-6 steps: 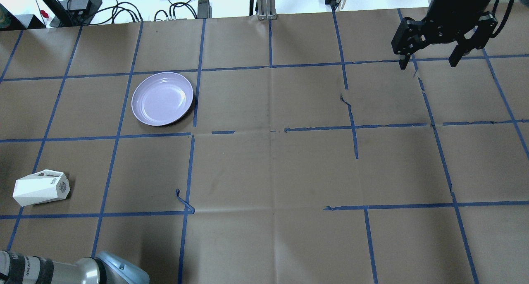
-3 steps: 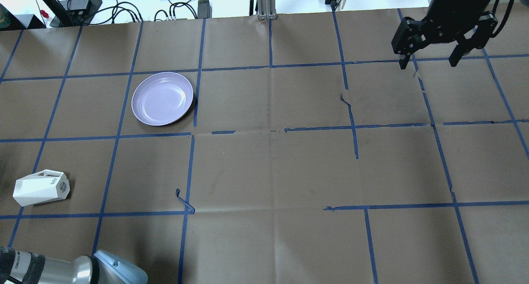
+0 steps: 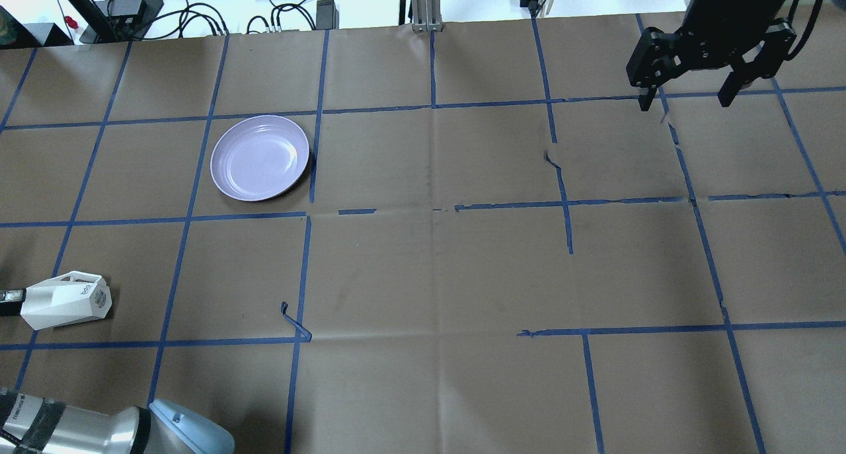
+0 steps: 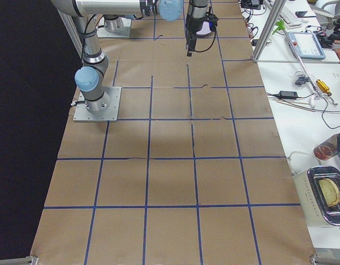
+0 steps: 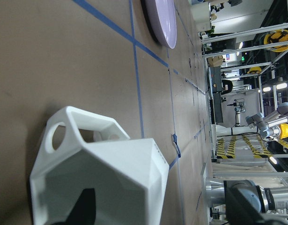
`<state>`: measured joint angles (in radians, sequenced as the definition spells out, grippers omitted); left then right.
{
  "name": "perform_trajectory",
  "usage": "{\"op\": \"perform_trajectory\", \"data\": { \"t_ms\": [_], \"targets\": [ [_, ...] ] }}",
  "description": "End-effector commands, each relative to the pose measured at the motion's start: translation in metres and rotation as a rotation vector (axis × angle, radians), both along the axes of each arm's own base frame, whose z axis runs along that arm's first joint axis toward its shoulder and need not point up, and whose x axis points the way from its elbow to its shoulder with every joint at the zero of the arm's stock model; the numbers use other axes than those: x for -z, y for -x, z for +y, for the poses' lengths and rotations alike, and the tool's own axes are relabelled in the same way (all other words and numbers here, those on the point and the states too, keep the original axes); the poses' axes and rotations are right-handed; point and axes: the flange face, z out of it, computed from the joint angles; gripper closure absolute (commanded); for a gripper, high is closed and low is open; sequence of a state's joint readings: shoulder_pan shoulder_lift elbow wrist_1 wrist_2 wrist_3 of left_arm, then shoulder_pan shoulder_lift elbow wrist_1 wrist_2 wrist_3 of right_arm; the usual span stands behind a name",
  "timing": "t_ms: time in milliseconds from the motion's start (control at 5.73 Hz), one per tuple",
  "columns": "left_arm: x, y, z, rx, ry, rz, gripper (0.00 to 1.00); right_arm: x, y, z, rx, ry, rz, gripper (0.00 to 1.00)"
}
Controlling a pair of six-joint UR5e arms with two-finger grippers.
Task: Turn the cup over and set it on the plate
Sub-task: 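Lower the left gripper onto the sideways white mug and grasp it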
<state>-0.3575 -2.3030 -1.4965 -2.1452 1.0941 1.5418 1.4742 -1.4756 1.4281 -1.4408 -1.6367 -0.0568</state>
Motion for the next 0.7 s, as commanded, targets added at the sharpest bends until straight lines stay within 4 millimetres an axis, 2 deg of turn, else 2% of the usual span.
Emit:
{"op": "perform_trajectory", "data": {
  "t_ms": [0, 175, 524],
  "targets": [
    [0.0005, -0.0028, -0.0009, 0.001, -0.005, 0.013, 0.69, 0.0, 0.0, 0.0001, 0.0, 0.0, 0.0, 0.0],
    [-0.0024, -0.0058, -0.001, 0.001, -0.002, 0.005, 1.0, 0.0, 0.0, 0.0001, 0.0, 0.0, 0.0, 0.0],
    [-0.0038, -0.0068, -0.0007, -0.003, 0.0, 0.004, 1.0, -0.0001, 0.0, -0.0001, 0.0, 0.001, 0.0, 0.0]
  ]
}}
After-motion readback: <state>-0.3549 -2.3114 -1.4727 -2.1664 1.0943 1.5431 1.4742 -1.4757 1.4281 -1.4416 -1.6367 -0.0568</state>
